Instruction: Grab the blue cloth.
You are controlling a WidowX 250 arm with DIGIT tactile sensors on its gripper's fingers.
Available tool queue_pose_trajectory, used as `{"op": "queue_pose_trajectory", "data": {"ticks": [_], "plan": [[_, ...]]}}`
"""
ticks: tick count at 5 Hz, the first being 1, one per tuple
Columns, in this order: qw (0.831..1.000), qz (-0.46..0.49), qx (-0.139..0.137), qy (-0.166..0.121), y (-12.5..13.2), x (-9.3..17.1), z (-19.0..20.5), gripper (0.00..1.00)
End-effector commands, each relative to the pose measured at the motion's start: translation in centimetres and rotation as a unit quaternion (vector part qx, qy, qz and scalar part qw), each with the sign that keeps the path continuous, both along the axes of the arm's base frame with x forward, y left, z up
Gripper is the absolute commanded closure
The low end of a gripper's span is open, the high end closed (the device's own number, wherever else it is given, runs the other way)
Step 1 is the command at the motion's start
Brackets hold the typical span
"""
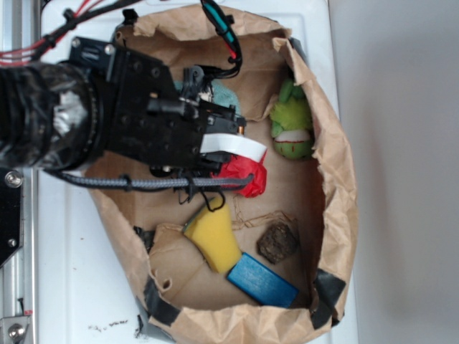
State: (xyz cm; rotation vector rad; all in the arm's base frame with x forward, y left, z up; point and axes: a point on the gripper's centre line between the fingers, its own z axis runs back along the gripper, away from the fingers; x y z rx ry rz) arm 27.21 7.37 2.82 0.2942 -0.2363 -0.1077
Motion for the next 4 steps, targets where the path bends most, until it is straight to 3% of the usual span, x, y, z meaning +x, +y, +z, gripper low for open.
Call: {"op": "queue_pose_trajectory", "data": {"ticks": [1, 4], "plan": [[1.000, -0.004, -0.001, -0.015, 0.3, 0.4, 1.0, 1.00], [0.999, 0.026, -0.019, -0.010, 1.3, 0.7, 2.9, 1.00]]}}
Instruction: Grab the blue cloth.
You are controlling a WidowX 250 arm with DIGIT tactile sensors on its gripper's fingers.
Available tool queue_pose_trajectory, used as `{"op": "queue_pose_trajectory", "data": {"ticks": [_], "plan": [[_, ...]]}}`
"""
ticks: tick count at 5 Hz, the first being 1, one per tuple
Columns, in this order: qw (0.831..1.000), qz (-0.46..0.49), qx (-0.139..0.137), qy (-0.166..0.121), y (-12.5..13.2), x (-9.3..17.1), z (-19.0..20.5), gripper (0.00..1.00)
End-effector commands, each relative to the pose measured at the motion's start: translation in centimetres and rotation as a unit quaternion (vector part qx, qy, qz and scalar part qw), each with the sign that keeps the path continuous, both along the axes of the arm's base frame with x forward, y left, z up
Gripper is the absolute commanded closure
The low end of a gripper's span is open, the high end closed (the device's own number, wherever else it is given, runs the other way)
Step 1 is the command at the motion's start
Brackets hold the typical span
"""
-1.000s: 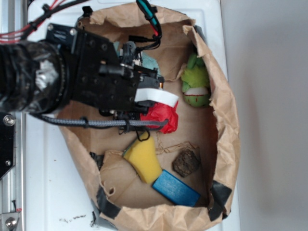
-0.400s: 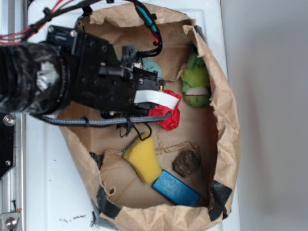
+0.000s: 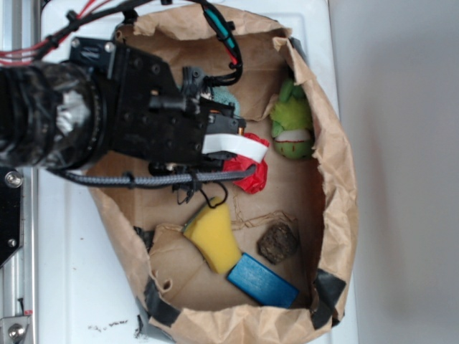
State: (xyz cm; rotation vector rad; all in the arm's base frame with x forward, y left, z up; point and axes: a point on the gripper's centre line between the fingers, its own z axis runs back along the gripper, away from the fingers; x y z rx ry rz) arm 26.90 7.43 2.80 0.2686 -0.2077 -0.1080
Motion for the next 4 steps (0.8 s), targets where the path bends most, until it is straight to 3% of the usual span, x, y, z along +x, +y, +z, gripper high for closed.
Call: {"op": "queue_pose_trajectory", "data": {"ticks": [1, 2, 4], "plan": [[0.998, 0.050, -0.041, -0.017, 0.8, 0.2, 6.1, 1.00], [0.995, 0.069, -0.069, 0.001, -0.2, 0.0, 9.3, 1.00], [0.986, 0.103, -0.131, 0.002, -1.5, -0.2, 14.4, 1.00]]}}
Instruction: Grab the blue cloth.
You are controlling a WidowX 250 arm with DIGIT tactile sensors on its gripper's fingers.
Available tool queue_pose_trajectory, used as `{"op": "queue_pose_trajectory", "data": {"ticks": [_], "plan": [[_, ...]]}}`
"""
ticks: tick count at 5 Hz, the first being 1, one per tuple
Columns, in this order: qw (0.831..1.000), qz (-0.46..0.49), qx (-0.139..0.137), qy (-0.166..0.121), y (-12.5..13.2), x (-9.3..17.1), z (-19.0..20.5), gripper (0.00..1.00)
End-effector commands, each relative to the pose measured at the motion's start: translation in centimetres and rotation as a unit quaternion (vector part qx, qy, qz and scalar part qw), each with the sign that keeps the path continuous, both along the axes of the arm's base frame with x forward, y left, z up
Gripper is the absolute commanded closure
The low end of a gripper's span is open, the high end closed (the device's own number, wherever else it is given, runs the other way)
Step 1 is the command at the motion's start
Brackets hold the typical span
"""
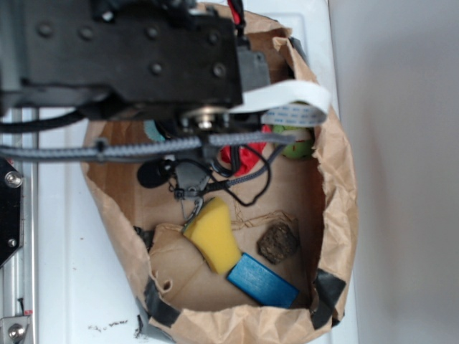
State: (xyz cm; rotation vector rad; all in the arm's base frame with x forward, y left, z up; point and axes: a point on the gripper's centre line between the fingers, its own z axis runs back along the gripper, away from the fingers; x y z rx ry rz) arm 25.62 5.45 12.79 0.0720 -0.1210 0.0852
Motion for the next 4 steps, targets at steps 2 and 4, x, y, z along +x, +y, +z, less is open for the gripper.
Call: {"op": "queue_pose_trajectory", "data": {"ticks": [2, 4], "plan": [[0.998, 0.022, -0.042, -0.047, -0.5, 1.3, 7.0, 1.00], [0.997, 0.008, -0.042, -0.070, -1.6, 0.7, 7.5, 1.00]]}}
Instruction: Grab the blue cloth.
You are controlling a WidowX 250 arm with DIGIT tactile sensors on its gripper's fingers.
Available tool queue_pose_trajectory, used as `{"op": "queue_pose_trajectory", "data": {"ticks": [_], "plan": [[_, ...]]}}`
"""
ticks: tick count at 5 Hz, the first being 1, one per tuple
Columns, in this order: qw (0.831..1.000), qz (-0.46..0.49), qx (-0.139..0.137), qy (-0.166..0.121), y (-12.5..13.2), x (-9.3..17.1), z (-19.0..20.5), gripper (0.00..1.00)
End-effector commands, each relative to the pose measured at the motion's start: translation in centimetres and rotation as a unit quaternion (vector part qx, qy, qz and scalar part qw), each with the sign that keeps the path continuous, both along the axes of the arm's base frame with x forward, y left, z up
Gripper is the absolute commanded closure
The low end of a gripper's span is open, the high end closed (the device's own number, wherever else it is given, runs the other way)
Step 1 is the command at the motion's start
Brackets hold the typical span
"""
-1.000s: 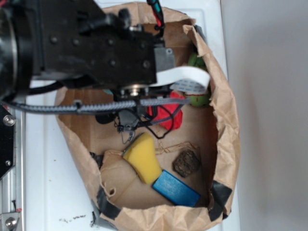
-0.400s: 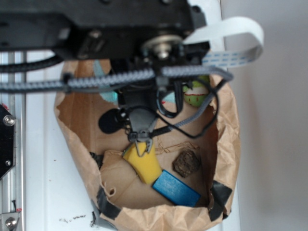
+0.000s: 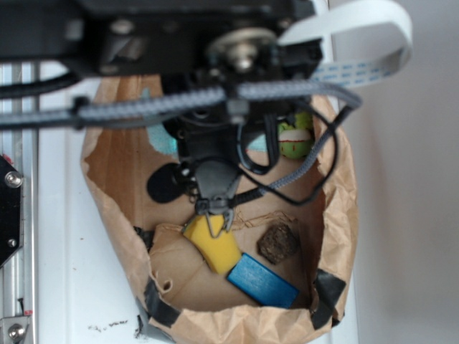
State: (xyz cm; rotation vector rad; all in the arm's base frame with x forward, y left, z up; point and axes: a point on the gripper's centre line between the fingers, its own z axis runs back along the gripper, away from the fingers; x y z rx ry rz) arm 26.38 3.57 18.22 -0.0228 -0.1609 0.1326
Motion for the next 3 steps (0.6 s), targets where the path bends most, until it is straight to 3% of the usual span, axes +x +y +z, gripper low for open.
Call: {"op": "queue_pose_trajectory", "data": {"ticks": [1, 3], "plan": [[0.997, -0.026, 0.011, -0.067, -0.51, -0.93, 2.26, 1.00], [0.998, -0.031, 0.012, -0.060, -0.75, -0.93, 1.99, 1.00]]}}
